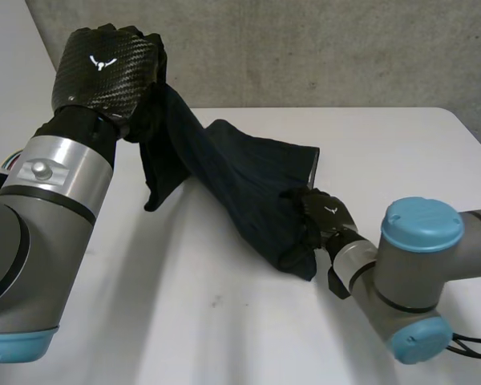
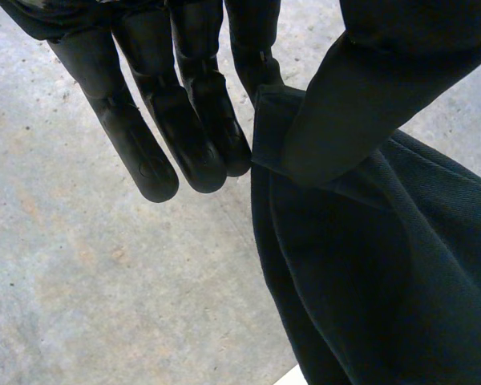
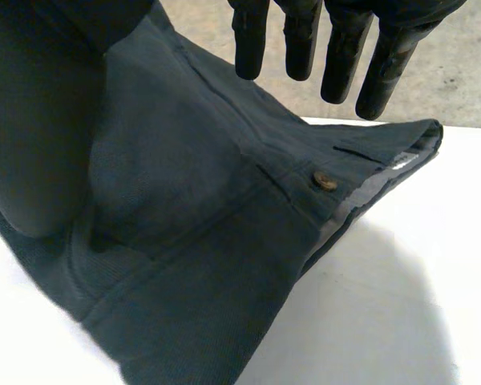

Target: Fold the shorts.

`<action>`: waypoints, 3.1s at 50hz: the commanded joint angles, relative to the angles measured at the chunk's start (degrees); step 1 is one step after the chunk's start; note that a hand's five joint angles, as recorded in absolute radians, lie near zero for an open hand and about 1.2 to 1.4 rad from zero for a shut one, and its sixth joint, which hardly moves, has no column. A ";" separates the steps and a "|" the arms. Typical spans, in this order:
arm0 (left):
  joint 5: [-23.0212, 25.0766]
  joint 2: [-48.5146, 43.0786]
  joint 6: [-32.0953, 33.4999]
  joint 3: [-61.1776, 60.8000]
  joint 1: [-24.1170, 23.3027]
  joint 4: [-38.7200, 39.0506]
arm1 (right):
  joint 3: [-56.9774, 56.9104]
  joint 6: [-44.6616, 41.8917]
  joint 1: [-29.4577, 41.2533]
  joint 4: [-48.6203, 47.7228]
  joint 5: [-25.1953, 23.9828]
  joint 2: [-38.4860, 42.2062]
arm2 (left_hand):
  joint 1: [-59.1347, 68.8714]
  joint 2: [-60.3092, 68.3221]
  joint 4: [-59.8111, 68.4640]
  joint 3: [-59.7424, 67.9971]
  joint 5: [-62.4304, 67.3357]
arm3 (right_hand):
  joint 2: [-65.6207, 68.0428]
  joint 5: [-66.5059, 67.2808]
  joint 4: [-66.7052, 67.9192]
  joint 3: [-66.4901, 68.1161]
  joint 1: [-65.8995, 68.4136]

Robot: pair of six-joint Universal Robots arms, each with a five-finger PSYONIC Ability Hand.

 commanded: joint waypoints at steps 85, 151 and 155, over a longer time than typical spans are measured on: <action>3.20 8.04 10.90 -23.13 3.77 -30.62 | 5.04 -72.38 -14.29 58.98 -11.58 -31.21 | 16.68 11.42 11.07 11.73 13.83 | 67.10 66.10 66.50 68.01 68.24; 10.49 -22.11 -7.81 0.26 2.45 -0.81 | 3.54 -34.67 -17.80 20.31 -7.36 -11.16 | -51.76 -57.02 -57.37 -56.71 -54.61 | -1.64 -2.65 -2.25 -0.74 -0.51; 11.02 -18.95 -10.63 -5.18 3.68 -4.16 | 6.09 -35.11 -17.72 13.90 -7.18 -9.85 | -50.41 -55.67 -56.03 -55.36 -53.26 | 5.91 4.91 5.31 6.82 7.05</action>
